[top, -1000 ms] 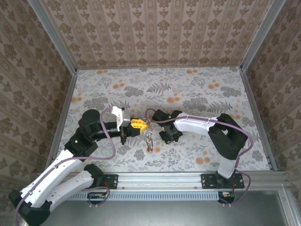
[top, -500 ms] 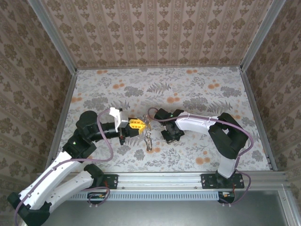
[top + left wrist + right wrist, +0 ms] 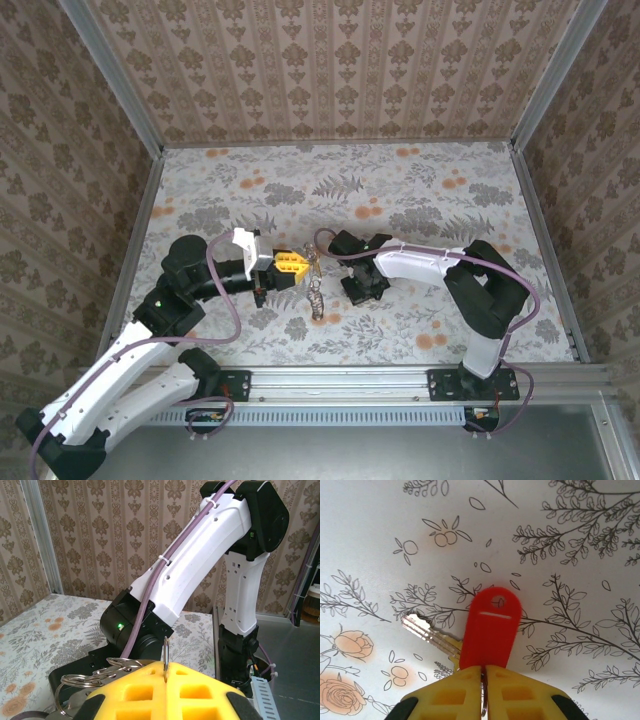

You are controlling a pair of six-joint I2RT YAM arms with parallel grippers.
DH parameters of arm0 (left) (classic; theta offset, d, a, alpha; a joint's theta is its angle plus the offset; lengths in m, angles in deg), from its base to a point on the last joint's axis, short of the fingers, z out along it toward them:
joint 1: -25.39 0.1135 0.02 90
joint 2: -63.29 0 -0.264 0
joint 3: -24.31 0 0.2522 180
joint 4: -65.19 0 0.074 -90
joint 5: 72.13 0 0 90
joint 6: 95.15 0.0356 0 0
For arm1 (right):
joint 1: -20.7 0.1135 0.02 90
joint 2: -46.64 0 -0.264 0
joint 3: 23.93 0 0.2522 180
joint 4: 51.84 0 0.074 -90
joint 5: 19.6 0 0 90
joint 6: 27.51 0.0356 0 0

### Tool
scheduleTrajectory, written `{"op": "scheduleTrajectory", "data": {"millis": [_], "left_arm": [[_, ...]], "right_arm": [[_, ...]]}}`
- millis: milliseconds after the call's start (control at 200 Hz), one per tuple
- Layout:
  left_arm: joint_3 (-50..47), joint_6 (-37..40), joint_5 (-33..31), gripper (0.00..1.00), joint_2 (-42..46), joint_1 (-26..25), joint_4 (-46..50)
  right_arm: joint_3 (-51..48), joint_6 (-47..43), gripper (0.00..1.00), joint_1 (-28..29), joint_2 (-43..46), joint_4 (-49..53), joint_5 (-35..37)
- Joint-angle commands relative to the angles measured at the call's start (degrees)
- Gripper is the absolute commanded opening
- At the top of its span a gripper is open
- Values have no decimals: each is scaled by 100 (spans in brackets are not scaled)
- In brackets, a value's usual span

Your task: Put the keys on the keyring

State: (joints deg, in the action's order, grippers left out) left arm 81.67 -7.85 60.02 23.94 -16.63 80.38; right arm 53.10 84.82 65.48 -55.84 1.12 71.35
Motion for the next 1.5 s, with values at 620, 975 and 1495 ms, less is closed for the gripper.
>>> {"op": "scheduleTrajectory", "data": {"millis": [620, 975, 1495], "left_arm": [[635, 546, 599, 0, -485, -170, 498], [1598, 1376, 969, 0, -903, -313, 1991], [1785, 1778, 904, 0, -1290, -323, 2495]], "right_arm": [[-1158, -2435, 0, 108, 4611, -2289, -2070], [-1527, -3209, 0, 91, 5201, -4211, -3833], [-1827, -2844, 0, 104, 5580, -4771, -3526]]}}
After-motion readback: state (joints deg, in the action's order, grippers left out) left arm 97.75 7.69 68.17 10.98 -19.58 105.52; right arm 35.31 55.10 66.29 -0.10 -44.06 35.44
